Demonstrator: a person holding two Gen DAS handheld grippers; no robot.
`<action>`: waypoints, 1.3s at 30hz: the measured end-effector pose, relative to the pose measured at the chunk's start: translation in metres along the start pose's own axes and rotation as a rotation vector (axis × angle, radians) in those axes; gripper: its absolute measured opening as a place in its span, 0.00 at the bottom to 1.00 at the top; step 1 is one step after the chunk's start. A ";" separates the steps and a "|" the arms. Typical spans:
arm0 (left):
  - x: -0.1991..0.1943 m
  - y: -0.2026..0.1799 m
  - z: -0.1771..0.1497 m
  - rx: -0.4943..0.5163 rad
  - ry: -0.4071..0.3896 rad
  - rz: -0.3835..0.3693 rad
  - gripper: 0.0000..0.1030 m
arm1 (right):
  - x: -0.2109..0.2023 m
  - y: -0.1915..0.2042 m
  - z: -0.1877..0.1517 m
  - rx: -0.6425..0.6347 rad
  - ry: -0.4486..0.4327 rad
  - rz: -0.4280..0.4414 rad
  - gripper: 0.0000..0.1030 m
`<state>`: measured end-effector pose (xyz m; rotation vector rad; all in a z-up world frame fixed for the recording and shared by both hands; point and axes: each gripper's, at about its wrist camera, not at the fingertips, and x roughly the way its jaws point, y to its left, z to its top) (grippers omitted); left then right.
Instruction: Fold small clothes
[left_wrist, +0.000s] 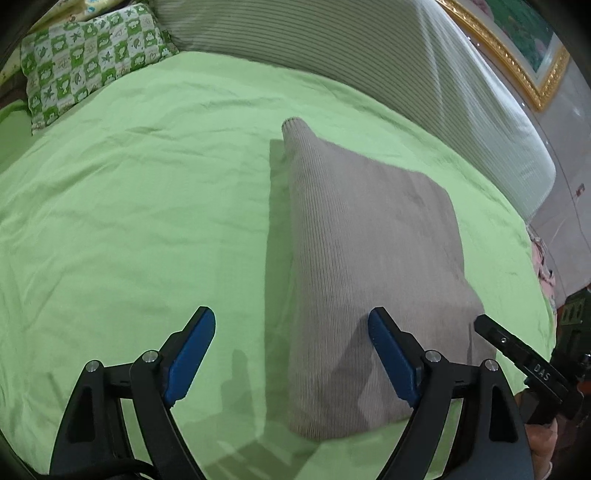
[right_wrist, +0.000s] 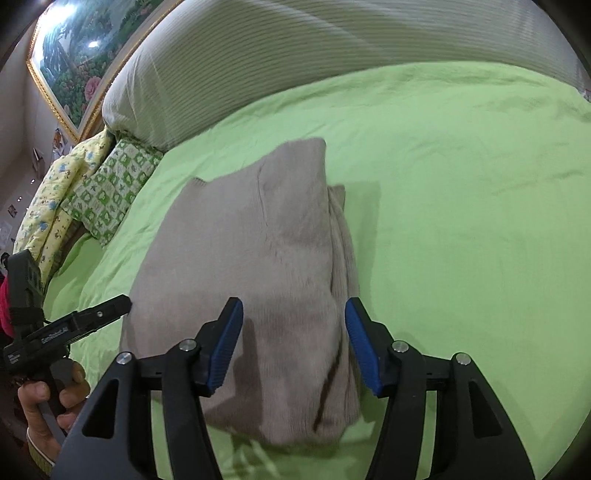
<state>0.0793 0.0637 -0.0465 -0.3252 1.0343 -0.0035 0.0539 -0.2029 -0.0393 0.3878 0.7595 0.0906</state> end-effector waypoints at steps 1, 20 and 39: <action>-0.001 0.000 -0.004 -0.001 0.004 -0.002 0.83 | 0.000 -0.001 -0.005 0.003 0.009 -0.003 0.57; -0.062 -0.033 -0.043 0.178 -0.142 0.158 0.85 | -0.055 0.041 -0.037 -0.163 -0.113 0.002 0.77; -0.080 -0.037 -0.066 0.229 -0.188 0.188 0.89 | -0.066 0.069 -0.062 -0.335 -0.153 0.003 0.90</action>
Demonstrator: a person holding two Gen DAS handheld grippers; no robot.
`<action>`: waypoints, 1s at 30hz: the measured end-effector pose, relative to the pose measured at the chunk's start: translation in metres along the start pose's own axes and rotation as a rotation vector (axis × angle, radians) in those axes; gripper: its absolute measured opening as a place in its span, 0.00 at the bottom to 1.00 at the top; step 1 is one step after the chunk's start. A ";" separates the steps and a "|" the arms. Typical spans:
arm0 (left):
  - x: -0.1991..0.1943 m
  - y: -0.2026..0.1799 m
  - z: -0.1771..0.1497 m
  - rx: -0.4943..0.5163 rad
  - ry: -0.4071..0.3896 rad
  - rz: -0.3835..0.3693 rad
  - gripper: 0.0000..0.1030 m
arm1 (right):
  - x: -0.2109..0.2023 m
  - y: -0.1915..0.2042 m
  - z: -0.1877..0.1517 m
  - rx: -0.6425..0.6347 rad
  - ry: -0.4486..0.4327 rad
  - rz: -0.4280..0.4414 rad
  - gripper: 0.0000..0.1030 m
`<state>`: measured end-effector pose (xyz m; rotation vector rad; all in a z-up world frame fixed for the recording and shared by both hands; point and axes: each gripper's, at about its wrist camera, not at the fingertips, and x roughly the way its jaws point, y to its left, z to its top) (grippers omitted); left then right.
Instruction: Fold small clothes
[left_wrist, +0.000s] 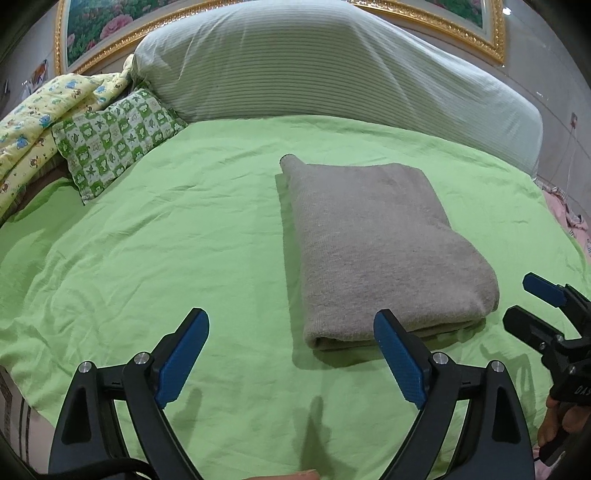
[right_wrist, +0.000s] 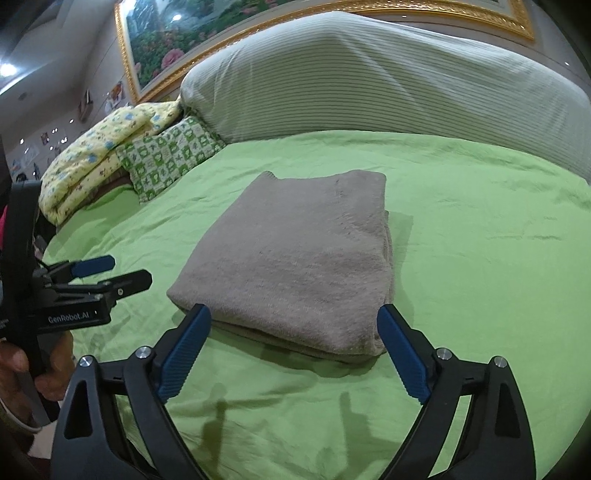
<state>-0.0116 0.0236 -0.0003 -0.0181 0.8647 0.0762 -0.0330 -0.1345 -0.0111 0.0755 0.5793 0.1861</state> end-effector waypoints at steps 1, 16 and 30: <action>0.000 0.000 0.000 -0.001 -0.002 -0.005 0.89 | 0.001 0.001 0.000 -0.007 -0.002 0.001 0.90; 0.019 -0.002 -0.006 0.003 0.009 -0.109 0.89 | 0.021 -0.009 -0.005 0.006 0.005 0.002 0.94; 0.033 -0.009 -0.010 0.024 0.025 -0.096 0.89 | 0.029 -0.018 -0.008 0.013 0.011 0.023 0.94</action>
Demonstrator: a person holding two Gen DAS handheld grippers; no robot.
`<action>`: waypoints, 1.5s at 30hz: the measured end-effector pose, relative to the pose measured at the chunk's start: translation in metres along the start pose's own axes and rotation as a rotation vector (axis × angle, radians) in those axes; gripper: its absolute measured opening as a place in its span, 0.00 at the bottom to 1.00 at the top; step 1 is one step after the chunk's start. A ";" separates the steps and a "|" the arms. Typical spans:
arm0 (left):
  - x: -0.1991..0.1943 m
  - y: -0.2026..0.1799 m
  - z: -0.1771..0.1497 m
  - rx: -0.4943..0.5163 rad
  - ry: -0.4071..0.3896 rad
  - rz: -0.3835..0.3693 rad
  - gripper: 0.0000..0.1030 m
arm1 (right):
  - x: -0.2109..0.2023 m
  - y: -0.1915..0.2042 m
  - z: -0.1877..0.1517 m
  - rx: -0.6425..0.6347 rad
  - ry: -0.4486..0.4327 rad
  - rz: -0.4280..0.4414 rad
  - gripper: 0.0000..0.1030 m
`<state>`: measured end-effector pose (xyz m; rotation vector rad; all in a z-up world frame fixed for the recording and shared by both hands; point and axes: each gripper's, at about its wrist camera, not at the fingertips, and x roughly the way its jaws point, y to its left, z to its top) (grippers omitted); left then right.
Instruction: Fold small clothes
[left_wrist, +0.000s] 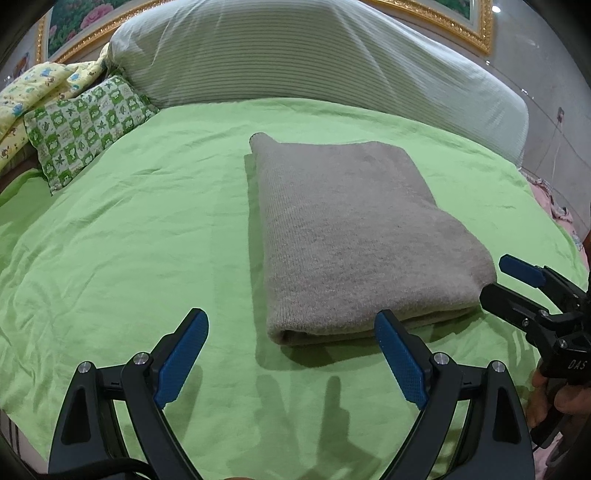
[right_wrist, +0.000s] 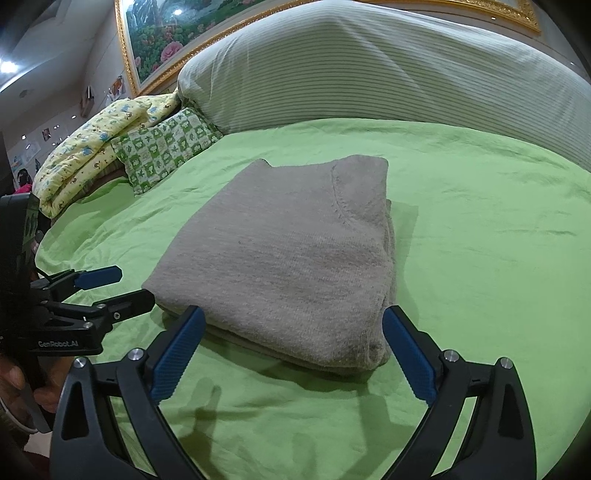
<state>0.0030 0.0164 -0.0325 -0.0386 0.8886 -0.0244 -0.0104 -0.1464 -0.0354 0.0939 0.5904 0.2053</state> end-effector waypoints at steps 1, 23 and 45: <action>0.000 0.000 0.000 -0.001 -0.002 0.002 0.89 | 0.001 0.000 0.000 -0.001 0.000 0.001 0.94; 0.005 0.002 0.003 0.003 0.008 -0.001 0.89 | 0.003 -0.002 0.002 0.011 -0.004 0.014 0.95; 0.003 -0.003 0.005 0.016 0.003 0.006 0.89 | 0.002 -0.002 0.005 0.029 -0.013 0.032 0.95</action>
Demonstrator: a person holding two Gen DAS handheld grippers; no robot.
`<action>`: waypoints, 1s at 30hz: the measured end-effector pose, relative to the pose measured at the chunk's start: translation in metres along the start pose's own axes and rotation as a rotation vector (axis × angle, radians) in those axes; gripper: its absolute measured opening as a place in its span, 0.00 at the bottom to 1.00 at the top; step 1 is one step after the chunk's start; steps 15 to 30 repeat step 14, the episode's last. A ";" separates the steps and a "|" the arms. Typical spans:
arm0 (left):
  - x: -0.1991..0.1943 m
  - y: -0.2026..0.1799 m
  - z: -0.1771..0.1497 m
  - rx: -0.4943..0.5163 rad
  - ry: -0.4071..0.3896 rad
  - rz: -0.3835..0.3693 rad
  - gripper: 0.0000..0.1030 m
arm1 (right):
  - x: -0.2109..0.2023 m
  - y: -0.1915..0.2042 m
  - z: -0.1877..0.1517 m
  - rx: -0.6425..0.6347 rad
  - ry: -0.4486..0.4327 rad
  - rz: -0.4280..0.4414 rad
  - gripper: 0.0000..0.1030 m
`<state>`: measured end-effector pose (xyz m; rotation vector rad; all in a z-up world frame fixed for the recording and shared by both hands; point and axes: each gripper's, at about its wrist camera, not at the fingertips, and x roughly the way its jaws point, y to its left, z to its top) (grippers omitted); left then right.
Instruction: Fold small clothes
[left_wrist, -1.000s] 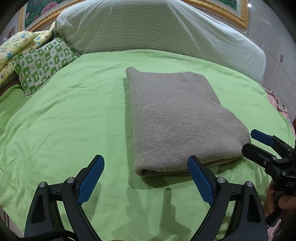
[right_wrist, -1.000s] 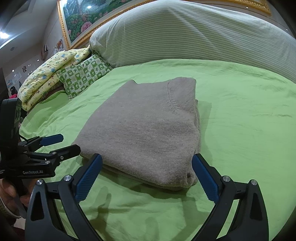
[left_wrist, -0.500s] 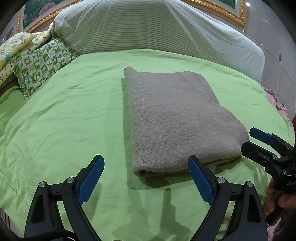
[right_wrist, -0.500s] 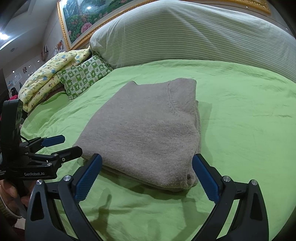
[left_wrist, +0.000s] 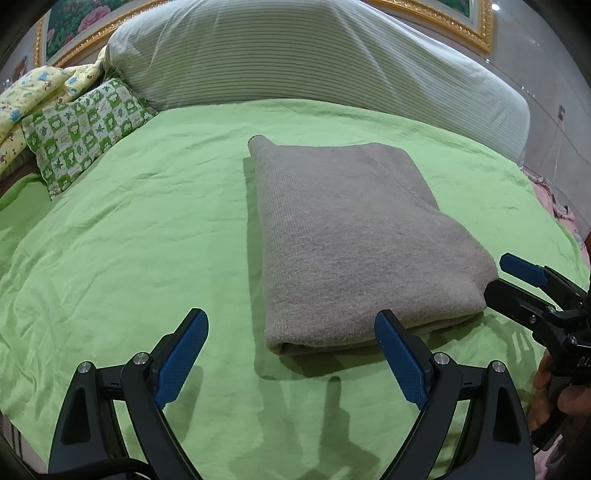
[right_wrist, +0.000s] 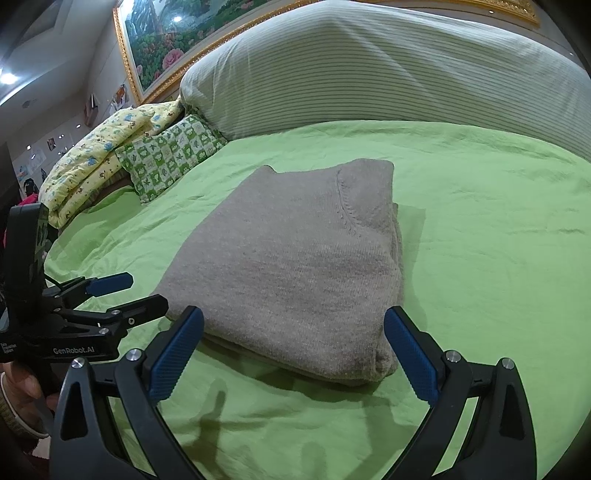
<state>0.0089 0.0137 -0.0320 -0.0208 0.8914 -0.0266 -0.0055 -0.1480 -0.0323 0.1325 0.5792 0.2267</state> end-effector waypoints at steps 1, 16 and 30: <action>0.000 -0.001 0.000 0.002 -0.001 0.000 0.89 | 0.000 0.000 0.000 0.002 0.000 0.001 0.95; -0.003 -0.005 0.005 0.010 -0.011 0.004 0.89 | 0.002 -0.013 0.002 0.034 0.011 -0.006 0.95; -0.003 -0.005 0.005 0.010 -0.011 0.004 0.89 | 0.002 -0.013 0.002 0.034 0.011 -0.006 0.95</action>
